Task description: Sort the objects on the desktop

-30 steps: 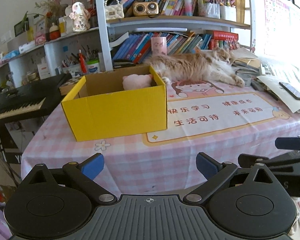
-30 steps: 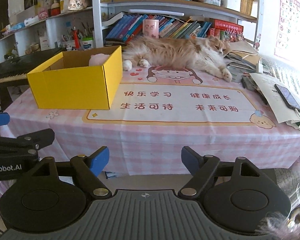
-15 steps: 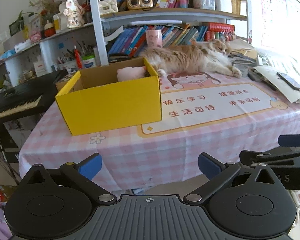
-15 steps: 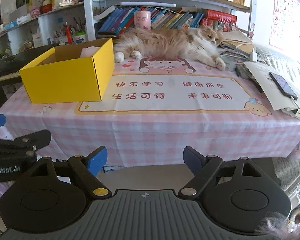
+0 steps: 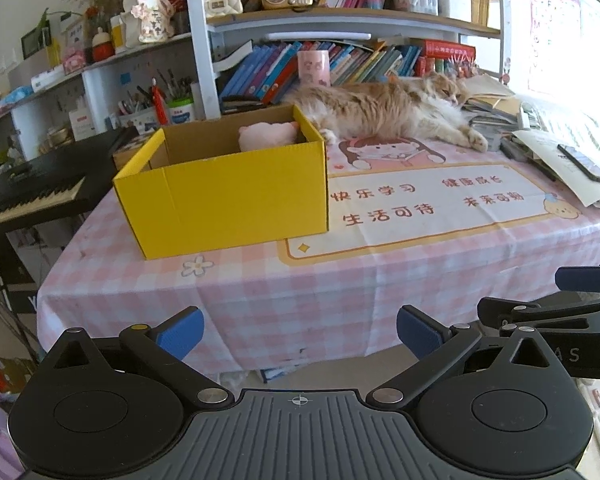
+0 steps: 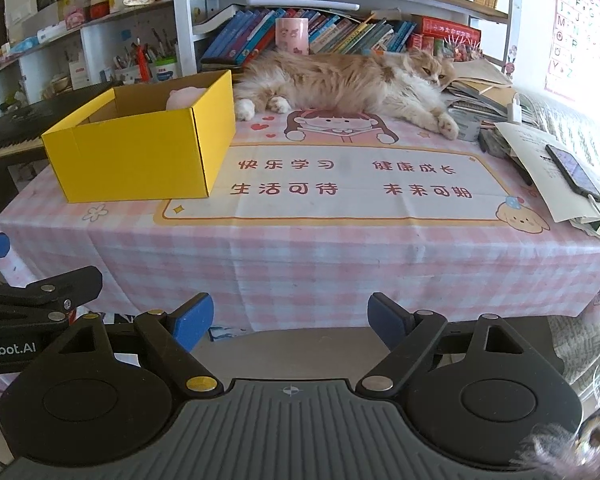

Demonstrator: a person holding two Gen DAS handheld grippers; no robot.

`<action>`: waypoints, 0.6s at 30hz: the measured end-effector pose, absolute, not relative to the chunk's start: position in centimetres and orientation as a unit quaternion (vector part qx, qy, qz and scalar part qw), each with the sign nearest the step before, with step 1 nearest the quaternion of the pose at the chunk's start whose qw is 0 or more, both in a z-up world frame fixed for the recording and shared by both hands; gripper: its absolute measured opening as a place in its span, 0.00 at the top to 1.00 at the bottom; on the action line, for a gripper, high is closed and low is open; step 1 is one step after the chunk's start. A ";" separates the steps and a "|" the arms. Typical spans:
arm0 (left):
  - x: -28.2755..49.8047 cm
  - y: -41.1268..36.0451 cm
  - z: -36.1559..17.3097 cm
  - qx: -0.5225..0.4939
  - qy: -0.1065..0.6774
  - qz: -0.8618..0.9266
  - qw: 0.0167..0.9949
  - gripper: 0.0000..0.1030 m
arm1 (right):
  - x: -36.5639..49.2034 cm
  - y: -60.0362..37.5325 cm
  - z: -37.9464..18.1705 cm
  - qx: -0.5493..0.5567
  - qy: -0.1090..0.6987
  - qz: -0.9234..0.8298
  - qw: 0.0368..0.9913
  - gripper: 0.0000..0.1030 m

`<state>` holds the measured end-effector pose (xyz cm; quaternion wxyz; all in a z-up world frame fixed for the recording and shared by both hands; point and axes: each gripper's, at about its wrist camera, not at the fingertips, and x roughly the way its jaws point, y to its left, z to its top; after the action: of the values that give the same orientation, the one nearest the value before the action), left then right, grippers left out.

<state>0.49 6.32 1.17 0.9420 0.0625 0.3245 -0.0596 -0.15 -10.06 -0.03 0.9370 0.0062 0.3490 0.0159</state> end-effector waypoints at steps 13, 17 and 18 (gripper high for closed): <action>1.1 6.8 0.8 0.053 0.336 -0.063 0.938 0.00 | 0.2 -10.2 -0.1 0.005 0.350 0.014 0.937 0.19; 1.3 6.9 0.8 0.048 0.336 -0.067 0.938 0.00 | 0.2 -10.2 -0.1 0.005 0.350 0.014 0.937 0.19; 1.3 7.0 0.8 0.046 0.335 -0.068 0.939 0.00 | 0.2 -10.2 -0.1 0.005 0.350 0.015 0.937 0.19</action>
<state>1.32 6.97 0.83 0.9386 0.0465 0.3349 -0.0684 0.24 -10.16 -0.12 0.9366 0.0052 0.3501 0.0147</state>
